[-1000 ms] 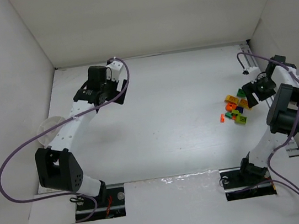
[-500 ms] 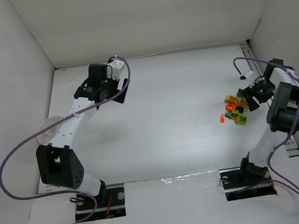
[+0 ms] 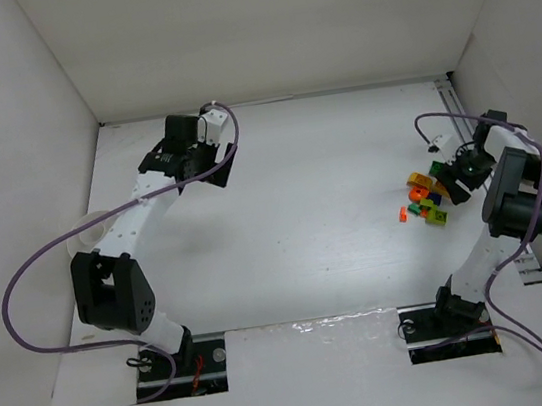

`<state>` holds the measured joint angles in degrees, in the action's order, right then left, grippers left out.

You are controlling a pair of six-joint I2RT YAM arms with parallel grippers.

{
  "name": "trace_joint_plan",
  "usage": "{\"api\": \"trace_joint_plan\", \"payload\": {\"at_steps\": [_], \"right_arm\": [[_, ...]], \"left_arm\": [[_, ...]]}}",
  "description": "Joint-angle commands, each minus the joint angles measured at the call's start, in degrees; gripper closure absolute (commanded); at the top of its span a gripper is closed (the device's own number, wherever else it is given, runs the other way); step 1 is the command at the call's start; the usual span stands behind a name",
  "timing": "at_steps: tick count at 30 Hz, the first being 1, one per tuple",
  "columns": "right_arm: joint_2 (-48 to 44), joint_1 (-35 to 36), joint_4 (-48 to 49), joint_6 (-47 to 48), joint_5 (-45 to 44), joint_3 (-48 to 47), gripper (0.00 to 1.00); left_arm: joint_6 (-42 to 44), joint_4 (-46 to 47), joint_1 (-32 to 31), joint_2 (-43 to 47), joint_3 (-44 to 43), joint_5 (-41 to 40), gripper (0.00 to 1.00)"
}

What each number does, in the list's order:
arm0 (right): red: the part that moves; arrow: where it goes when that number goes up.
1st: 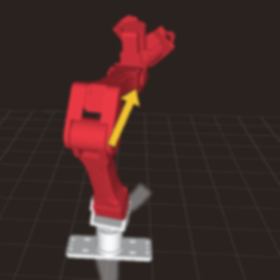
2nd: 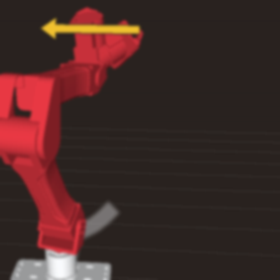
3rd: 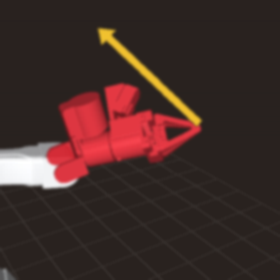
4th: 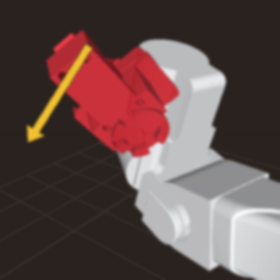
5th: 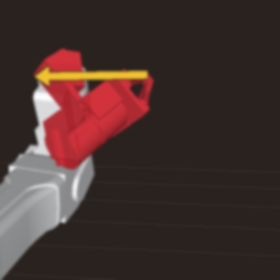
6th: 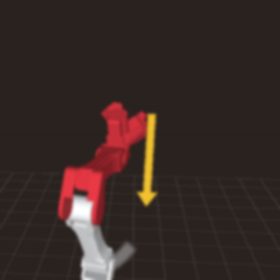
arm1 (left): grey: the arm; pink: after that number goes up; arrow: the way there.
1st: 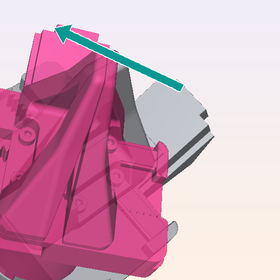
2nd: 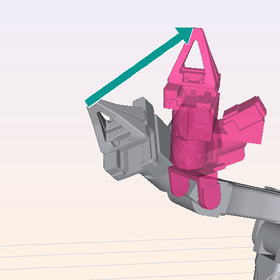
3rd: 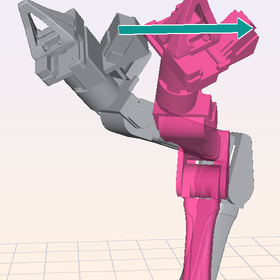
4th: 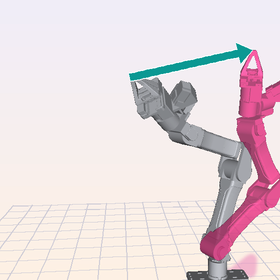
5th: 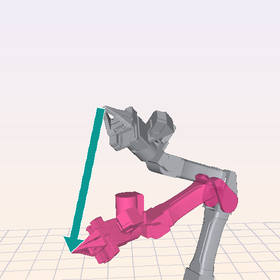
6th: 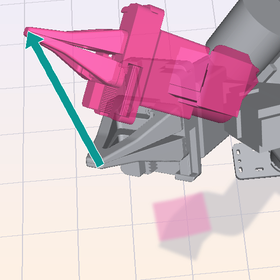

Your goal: Sort the legos into containers by color

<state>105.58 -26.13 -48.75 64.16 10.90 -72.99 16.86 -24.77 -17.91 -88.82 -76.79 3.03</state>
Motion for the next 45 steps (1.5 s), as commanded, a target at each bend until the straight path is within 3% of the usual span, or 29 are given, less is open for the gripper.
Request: {"api": "trace_joint_plan", "payload": {"at_steps": [1,8,19,22,27,30,35,39,45], "right_arm": [[0.1,1.5,1.6,2.3,0.4,0.5,0.25],[0.1,4.1,3.3,2.3,1.1,1.0,0.29],[1.4,4.1,3.3,-0.1,0.0,0.5,0.81],[0.8,4.1,2.6,-0.8,0.7,-0.6,0.90],[-6.8,4.9,-2.1,-3.5,7.5,-4.6,0.96],[-10.3,8.0,-4.5,-6.6,12.6,-8.7,0.96],[-15.2,19.8,-2.2,-16.2,21.3,-10.7,0.96],[-19.2,32.0,10.9,-30.6,22.7,-8.1,0.96],[-17.5,46.9,24.9,-49.5,23.3,-9.3,0.97]], "left_arm": [[-0.3,-0.1,0.0,0.2,-2.7,0.7,0.00],[-0.3,-0.1,0.0,0.2,-2.7,0.7,0.00],[-1.3,0.4,0.0,0.8,-1.6,0.1,0.00],[-4.1,1.1,0.0,1.5,-1.0,0.3,0.00],[-6.0,2.2,1.8,7.1,2.3,7.9,0.00],[-7.0,1.6,2.4,9.0,2.9,8.4,0.00],[-8.7,-7.5,8.3,7.7,-10.3,18.4,0.04],[-14.1,-12.9,13.7,2.8,-21.4,29.0,0.04],[-21.1,-6.0,15.5,2.9,-18.5,42.0,0.13]]}}
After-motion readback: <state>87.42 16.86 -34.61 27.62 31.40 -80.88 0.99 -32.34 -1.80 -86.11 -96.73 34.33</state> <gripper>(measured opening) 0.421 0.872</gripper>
